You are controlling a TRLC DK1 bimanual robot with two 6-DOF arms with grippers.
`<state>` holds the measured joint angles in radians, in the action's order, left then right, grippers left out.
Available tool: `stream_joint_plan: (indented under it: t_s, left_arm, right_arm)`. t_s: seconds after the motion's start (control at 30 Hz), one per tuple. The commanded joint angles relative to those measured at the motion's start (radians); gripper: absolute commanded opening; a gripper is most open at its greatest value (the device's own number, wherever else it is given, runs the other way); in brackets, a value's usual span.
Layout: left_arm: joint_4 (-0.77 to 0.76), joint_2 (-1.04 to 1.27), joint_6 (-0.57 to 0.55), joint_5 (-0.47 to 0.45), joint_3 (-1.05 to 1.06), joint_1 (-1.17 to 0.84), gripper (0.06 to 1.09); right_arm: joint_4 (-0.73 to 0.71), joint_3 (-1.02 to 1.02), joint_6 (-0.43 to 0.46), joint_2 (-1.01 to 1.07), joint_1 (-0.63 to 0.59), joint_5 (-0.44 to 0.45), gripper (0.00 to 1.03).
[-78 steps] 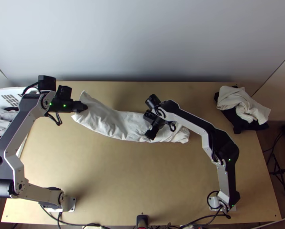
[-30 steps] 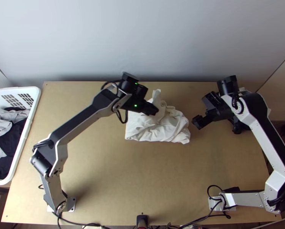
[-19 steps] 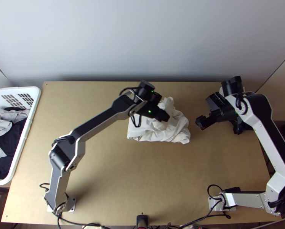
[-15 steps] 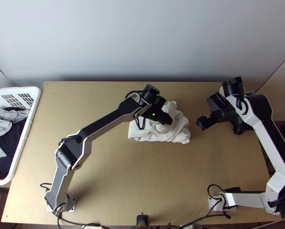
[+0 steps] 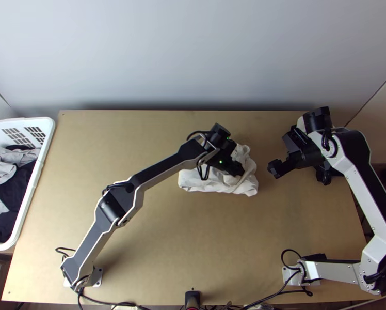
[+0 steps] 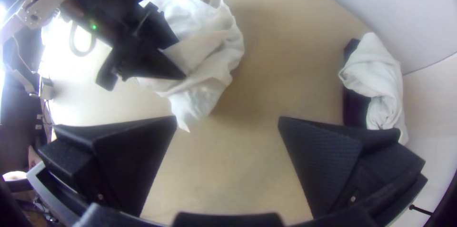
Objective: Fold the t-shirt
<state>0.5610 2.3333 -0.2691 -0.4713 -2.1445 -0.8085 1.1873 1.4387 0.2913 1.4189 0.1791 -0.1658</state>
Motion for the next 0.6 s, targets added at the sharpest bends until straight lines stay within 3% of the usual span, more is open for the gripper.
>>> stream_joint_plan:
  t_s: [0.0, 0.13, 0.37, 0.57]
  left_arm:
    - [0.056, 0.018, -0.004, 0.0, -0.066, 0.006, 1.05]
    - [0.148, -0.095, 0.019, -0.001, -0.066, 0.043, 1.05]
    - [0.45, -0.301, 0.131, 0.0, 0.003, 0.195, 1.05]
    - [0.427, -0.445, 0.225, 0.0, 0.325, 0.307, 1.05]
  right_arm:
    - [0.0, -0.02, -0.004, -0.002, 0.003, 0.0, 1.0]
    - [0.0, -0.041, 0.005, -0.008, 0.034, 0.0, 1.0]
    - [-0.014, 0.019, 0.054, 0.071, 0.146, 0.0, 1.0]
    - [-0.022, 0.224, 0.058, 0.285, 0.315, 0.0, 1.0]
